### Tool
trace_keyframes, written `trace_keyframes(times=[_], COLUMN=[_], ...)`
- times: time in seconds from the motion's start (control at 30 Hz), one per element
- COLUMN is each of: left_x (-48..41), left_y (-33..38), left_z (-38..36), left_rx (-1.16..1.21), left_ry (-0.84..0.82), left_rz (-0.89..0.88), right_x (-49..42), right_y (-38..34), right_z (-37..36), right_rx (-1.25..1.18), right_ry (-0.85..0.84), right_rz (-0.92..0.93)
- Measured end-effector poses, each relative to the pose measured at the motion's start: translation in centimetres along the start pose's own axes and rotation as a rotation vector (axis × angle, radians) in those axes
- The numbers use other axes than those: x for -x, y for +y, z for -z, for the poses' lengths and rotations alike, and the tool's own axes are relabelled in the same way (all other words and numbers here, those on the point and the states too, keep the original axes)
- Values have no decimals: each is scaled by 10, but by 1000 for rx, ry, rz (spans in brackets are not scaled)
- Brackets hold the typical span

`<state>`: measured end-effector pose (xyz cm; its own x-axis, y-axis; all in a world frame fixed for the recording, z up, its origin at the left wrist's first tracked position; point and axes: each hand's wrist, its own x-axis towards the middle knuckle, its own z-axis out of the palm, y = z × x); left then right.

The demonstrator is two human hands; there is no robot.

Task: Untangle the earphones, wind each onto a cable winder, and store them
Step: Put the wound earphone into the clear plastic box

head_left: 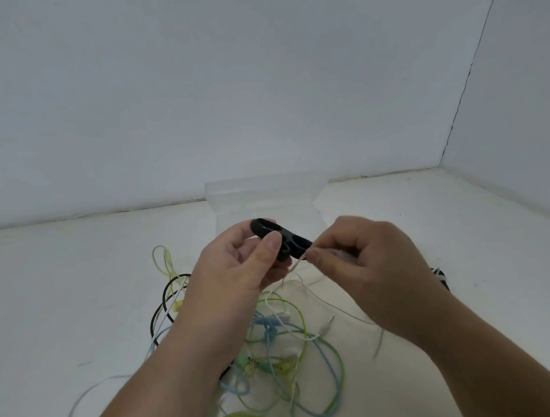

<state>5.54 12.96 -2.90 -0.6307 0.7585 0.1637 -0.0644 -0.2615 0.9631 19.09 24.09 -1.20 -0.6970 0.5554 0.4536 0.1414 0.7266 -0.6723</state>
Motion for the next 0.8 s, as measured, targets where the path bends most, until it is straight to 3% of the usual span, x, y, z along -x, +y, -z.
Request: trace_keyframes(times=[0.2, 0.3, 0.4, 0.53, 0.67, 0.8], left_x=[3, 3, 5, 9, 10, 8], left_y=[-2, -5, -4, -1, 0, 0], left_z=[-2, -3, -3, -7, -6, -1], left_rx=[-243, -292, -350, -445, -533, -620], left_ry=[-110, -121, -73, -36, -150, -144], left_rz=[-2, -4, -108, -281, -290, -334], right_x=[1, 2, 2, 2, 0, -1], right_y=[-3, -5, -8, -10, -9, -8], right_z=[-3, -3, -3, -6, -4, 0], right_rx=[6, -172, -335, -374, -438, -552], right_ry=[32, -22, -5, 38, 66, 44], right_rz=[10, -124, -219, -255, -254, -247])
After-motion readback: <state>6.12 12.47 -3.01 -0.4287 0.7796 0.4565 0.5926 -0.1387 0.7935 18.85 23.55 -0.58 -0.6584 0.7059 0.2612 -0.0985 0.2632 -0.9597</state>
